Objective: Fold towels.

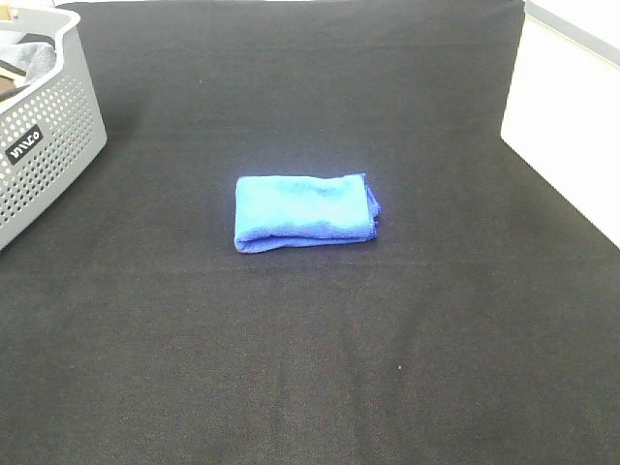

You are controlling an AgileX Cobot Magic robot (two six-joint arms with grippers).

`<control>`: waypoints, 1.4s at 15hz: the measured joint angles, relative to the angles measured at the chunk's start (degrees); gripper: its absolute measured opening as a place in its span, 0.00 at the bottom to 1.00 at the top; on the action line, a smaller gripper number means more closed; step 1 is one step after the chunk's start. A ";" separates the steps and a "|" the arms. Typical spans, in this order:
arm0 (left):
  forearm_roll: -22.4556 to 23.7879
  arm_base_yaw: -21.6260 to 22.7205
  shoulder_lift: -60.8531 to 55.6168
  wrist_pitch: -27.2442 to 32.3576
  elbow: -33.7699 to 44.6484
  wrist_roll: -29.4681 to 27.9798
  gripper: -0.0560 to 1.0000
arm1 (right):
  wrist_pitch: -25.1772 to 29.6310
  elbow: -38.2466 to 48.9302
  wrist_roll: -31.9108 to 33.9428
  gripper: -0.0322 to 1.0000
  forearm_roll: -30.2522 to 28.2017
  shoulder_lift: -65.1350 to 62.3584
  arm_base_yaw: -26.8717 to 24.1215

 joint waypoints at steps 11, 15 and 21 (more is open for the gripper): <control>-0.06 4.81 -3.50 -0.06 0.00 0.00 0.78 | -0.11 0.00 0.00 0.96 0.57 -9.22 -3.90; -0.06 4.81 -3.50 -0.06 0.00 0.00 0.78 | -0.11 0.00 0.00 0.96 0.57 -9.22 -3.90; -0.06 4.81 -3.50 -0.06 0.00 0.00 0.78 | -0.11 0.00 0.00 0.96 0.57 -9.22 -3.90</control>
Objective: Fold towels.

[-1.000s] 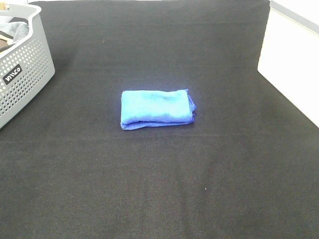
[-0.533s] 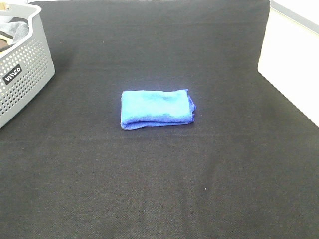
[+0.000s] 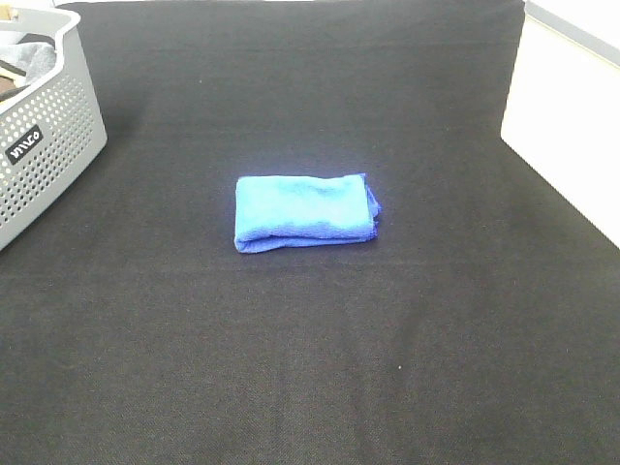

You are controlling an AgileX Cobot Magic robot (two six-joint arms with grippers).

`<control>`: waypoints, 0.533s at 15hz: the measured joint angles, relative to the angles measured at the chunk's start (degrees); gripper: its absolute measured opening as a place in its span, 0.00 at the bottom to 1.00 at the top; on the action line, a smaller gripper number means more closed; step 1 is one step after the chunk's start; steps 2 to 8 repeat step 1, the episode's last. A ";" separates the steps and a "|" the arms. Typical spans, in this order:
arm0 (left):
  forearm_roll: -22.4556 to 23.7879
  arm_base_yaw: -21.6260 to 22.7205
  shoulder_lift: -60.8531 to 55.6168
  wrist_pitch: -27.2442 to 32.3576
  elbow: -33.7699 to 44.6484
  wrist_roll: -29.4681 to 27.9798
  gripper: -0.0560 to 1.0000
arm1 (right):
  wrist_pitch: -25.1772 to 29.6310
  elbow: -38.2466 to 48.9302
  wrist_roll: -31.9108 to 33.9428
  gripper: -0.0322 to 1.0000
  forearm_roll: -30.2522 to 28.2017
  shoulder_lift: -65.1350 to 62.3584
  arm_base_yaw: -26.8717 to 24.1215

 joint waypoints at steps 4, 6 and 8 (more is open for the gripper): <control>0.00 0.00 0.00 0.00 0.00 0.00 0.78 | 0.00 0.00 0.00 0.96 0.00 0.00 0.00; 0.00 0.00 0.00 0.00 0.00 0.00 0.78 | 0.00 0.00 0.00 0.96 0.00 0.00 0.00; 0.00 0.00 0.00 0.00 0.00 0.00 0.78 | 0.00 0.00 0.00 0.96 0.00 0.00 0.00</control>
